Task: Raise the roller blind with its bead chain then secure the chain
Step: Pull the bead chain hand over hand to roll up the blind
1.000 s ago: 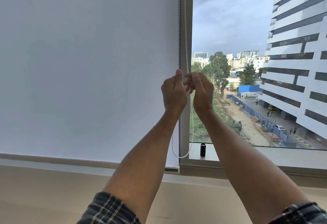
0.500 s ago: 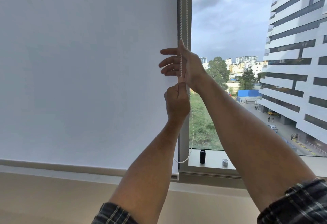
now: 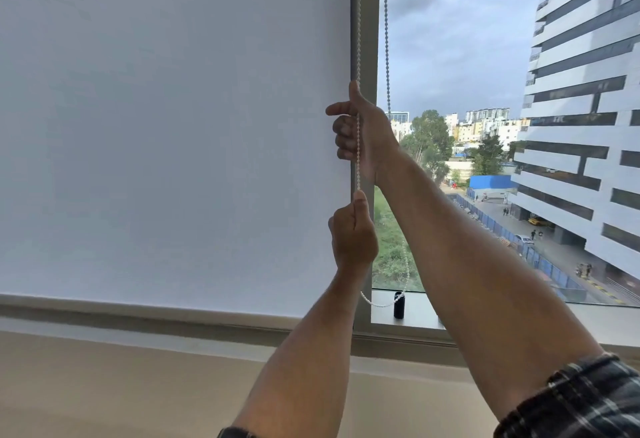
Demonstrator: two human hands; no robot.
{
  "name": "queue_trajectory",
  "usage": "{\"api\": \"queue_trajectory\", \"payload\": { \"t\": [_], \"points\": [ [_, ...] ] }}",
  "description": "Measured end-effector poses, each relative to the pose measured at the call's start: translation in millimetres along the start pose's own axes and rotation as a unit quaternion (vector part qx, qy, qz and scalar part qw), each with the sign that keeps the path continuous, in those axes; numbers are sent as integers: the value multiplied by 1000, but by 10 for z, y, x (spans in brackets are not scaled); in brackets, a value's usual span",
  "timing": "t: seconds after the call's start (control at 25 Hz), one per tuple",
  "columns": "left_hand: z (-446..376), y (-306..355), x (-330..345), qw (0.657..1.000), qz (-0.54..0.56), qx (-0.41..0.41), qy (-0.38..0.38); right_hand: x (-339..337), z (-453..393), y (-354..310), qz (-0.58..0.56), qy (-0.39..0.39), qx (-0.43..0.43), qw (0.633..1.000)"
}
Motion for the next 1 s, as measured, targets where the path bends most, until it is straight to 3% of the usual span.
{"api": "queue_trajectory", "payload": {
  "t": [0.36,0.56,0.76,1.0],
  "points": [
    [102,-189,-89,999,5,-50,0,68,196,444,-64,62,-30,996],
    [127,-214,-101,997,-42,-65,-8,40,247,432,-23,64,-59,996],
    [92,-148,-235,999,-30,15,-36,-45,323,680,-16,74,-57,995],
    [-403,298,-266,997,-36,70,-14,44,492,1193,-8,91,-36,995]
  ]
}}
Point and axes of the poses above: each hand's wrist, its own z-axis away from the middle knuckle, its own x-axis out of the palm, y = z × x, the point moved 7 cm from there along -z, towards the middle knuckle, and after that the axes turned 15 degrees about z, right-handed, at the moved point
